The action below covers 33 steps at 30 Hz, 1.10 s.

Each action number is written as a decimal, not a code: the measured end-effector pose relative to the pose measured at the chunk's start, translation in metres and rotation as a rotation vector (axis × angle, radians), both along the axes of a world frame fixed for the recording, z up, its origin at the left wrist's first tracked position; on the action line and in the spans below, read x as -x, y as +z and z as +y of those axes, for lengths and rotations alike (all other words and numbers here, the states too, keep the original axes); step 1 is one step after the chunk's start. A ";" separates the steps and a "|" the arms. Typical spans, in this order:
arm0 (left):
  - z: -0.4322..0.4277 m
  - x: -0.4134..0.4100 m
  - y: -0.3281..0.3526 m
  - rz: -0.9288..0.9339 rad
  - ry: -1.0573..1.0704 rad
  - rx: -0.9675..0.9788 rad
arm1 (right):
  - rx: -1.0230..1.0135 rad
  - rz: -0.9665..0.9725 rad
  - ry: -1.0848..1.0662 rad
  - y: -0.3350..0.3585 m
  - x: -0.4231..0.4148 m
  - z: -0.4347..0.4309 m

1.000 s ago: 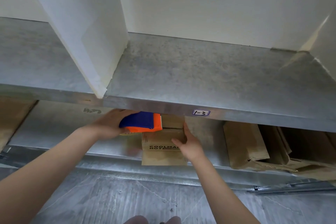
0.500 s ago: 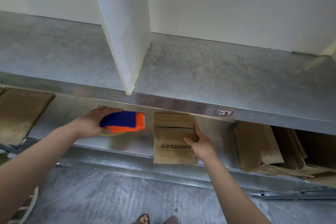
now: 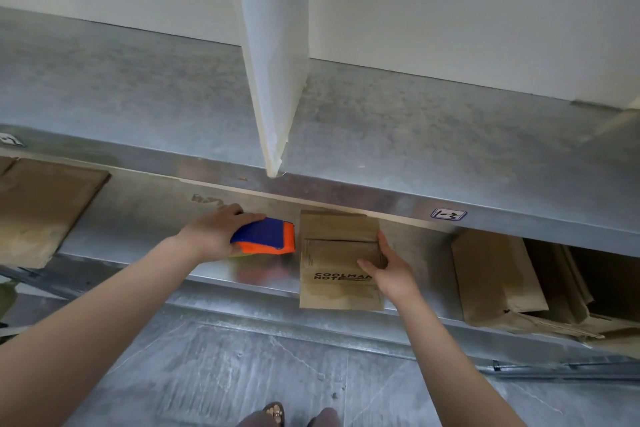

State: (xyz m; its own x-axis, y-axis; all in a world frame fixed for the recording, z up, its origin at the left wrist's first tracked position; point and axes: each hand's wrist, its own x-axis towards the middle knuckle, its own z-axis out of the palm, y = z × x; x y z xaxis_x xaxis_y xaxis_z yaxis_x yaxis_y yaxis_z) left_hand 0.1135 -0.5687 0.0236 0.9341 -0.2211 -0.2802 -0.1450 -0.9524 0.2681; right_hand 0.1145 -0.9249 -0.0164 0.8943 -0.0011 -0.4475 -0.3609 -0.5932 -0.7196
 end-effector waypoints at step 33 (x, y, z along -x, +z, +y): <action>-0.052 -0.005 -0.003 0.011 -0.095 -0.022 | -0.063 -0.060 0.010 -0.005 -0.003 -0.015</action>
